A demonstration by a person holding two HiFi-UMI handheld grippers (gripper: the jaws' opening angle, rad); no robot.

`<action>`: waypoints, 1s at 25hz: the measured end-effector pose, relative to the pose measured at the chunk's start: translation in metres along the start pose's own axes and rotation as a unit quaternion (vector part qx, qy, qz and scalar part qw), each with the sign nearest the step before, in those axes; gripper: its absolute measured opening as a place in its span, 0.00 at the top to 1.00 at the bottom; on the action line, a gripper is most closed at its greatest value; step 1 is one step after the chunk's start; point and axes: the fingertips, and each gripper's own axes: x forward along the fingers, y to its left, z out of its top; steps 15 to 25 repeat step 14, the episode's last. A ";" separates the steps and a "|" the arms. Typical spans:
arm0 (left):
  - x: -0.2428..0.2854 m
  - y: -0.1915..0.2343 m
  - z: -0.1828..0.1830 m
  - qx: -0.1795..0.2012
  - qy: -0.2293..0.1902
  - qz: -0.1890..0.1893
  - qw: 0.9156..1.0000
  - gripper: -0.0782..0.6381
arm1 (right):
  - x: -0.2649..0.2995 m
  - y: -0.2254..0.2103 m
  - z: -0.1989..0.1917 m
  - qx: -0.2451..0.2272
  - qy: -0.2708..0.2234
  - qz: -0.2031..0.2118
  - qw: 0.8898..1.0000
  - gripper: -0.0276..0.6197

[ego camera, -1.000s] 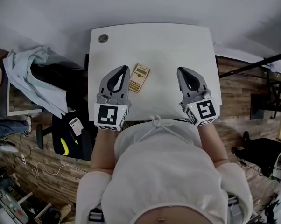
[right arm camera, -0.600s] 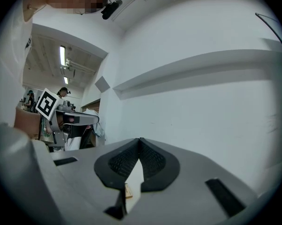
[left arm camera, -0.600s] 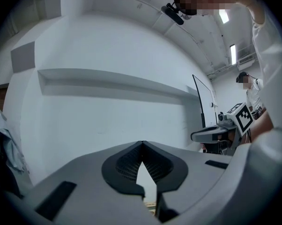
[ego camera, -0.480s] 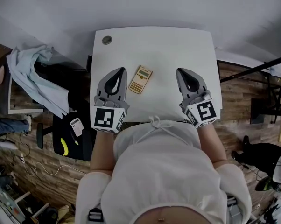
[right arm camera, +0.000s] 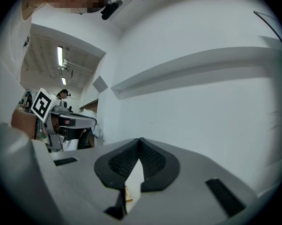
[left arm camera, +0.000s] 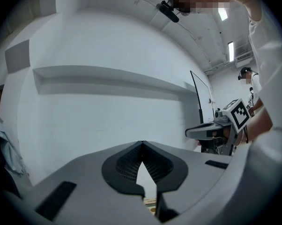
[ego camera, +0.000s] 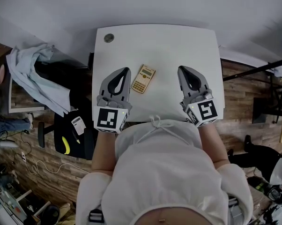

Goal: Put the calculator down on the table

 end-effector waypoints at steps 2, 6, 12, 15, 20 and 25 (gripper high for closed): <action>0.001 -0.001 0.002 -0.002 -0.001 -0.003 1.000 0.87 | 0.002 -0.001 0.000 0.001 0.000 -0.004 1.000 0.95; 0.000 -0.001 -0.001 -0.002 0.006 -0.008 1.000 0.87 | 0.006 -0.001 -0.003 -0.008 0.003 -0.013 1.000 0.95; 0.001 0.001 -0.011 -0.002 0.038 -0.008 0.999 0.87 | 0.009 -0.001 -0.004 -0.013 0.006 -0.018 1.000 0.95; 0.002 0.002 -0.011 -0.002 0.038 -0.006 0.999 0.87 | 0.009 -0.002 -0.004 -0.008 0.005 -0.020 1.000 0.95; 0.002 0.002 -0.011 -0.002 0.038 -0.006 0.999 0.87 | 0.009 -0.002 -0.004 -0.008 0.005 -0.020 1.000 0.95; 0.002 0.002 -0.011 -0.002 0.038 -0.006 0.999 0.87 | 0.009 -0.002 -0.004 -0.008 0.005 -0.020 1.000 0.95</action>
